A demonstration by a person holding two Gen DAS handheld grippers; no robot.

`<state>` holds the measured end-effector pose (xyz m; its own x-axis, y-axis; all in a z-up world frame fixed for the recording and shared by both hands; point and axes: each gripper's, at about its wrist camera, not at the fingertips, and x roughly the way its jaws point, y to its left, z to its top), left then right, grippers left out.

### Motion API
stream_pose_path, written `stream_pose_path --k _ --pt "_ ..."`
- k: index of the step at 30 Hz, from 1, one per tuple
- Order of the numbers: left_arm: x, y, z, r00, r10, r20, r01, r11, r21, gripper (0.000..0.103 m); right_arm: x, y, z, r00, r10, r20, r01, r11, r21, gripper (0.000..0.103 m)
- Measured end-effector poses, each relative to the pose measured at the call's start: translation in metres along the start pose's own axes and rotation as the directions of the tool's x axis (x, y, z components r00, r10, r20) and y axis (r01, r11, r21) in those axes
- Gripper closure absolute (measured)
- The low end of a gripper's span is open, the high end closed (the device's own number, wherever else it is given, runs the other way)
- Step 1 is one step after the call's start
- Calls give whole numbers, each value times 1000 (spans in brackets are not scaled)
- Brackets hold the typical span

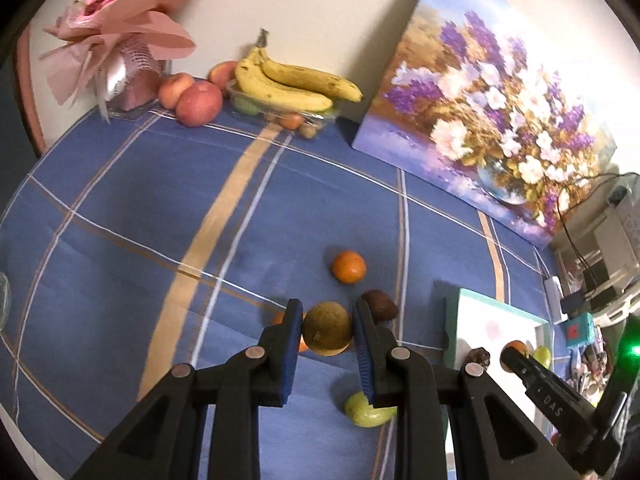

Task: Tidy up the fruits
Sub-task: 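Carry the tan fruit in left tool while right tool carries tangerine to tray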

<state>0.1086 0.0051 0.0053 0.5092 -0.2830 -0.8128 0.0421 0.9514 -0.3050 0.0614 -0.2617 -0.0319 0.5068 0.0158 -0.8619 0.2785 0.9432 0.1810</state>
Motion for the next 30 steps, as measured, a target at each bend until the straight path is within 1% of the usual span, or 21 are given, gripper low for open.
stream_pose_path --k 9,16,25,30 --pt "9 -44 -11 998 -57 -38 59 996 66 76 -4 -64 4 996 -89 -6 89 990 112 66" --pt "14 -82 -24 992 -99 -76 108 986 128 76 -9 -115 0 991 -131 -19 132 964 232 66" --pt "18 -121 -42 983 -143 -118 164 968 193 76 -24 -148 -6 987 -161 3 152 941 303 66" --pt "19 -143 -52 980 -149 -132 177 954 241 76 -35 -160 -6 984 -177 23 159 930 330 66"
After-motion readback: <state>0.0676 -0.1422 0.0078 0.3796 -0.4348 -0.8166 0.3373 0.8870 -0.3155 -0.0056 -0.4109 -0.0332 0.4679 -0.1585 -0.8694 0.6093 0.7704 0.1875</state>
